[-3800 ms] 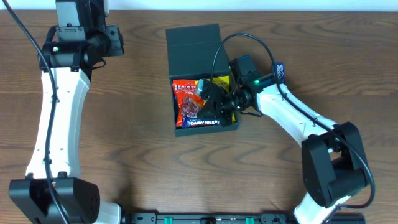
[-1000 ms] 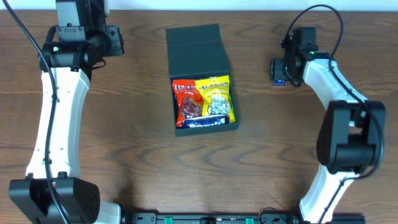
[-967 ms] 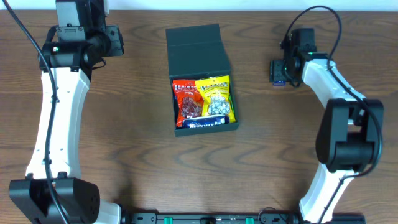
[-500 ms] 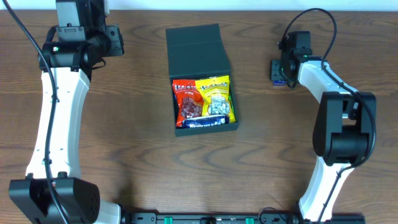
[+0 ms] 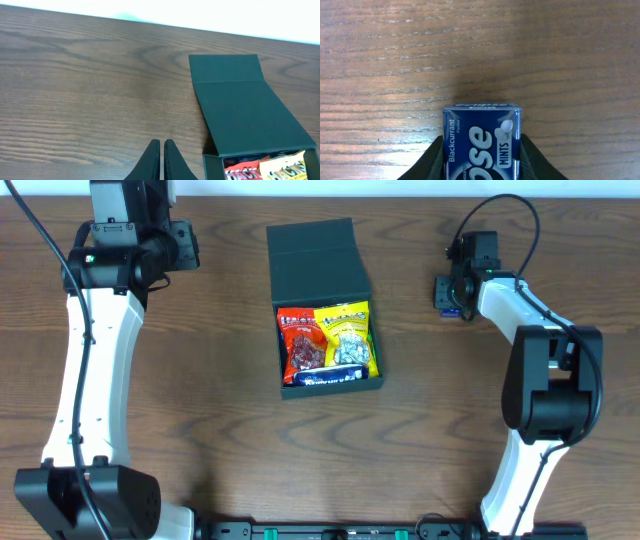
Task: Pack container
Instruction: 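Grasp the blue Eclipse mints tin with the right gripper, then carry the Eclipse tin over the box with the right gripper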
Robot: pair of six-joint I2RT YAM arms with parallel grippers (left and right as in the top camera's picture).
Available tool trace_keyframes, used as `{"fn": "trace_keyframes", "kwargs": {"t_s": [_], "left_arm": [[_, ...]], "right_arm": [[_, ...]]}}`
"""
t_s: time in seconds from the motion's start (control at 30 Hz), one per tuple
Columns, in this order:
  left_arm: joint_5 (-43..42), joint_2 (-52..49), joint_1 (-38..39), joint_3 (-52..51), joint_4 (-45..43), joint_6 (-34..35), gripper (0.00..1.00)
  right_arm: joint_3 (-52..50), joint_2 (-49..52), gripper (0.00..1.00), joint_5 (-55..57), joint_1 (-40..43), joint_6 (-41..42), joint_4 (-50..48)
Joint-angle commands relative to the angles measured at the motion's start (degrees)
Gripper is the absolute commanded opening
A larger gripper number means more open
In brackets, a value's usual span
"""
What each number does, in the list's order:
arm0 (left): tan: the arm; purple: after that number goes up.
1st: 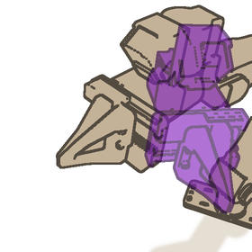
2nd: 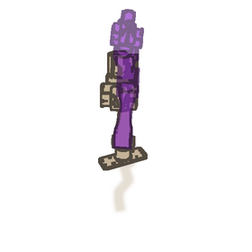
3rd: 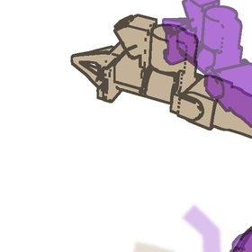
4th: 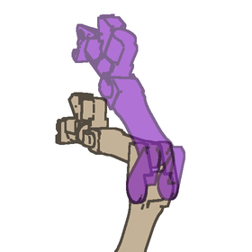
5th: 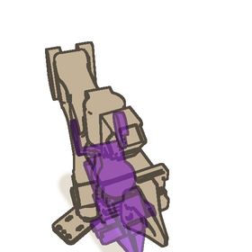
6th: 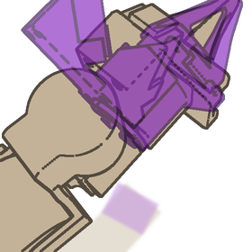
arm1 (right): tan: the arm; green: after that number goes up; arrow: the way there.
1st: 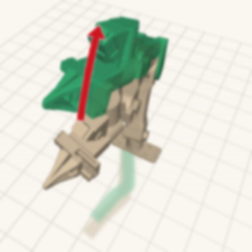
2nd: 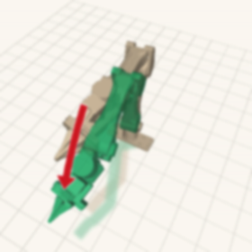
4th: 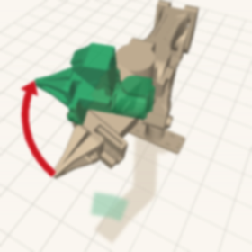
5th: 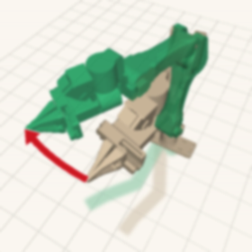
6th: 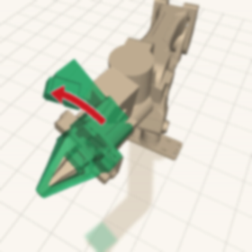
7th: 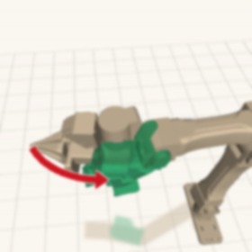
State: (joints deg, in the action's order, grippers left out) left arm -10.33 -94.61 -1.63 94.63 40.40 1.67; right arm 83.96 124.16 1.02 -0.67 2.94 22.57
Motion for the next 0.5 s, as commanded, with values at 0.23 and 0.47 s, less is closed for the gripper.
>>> {"fn": "trace_keyframes", "kwargs": {"t_s": [0.23, 0.47], "left_arm": [[-0.3, 1.3, -0.1, 0.0, -0.2, 0.5, 0.06], [-0.2, 1.3, -0.1, 0.0, -0.2, 0.5, 0.06]], "right_arm": [[0.5, 0.3, 0.02, -5.7, -0.2, 2.4, 2.7], [1.6, -7.6, 0.01, -13.2, -3.0, 2.1, 8.3]]}}
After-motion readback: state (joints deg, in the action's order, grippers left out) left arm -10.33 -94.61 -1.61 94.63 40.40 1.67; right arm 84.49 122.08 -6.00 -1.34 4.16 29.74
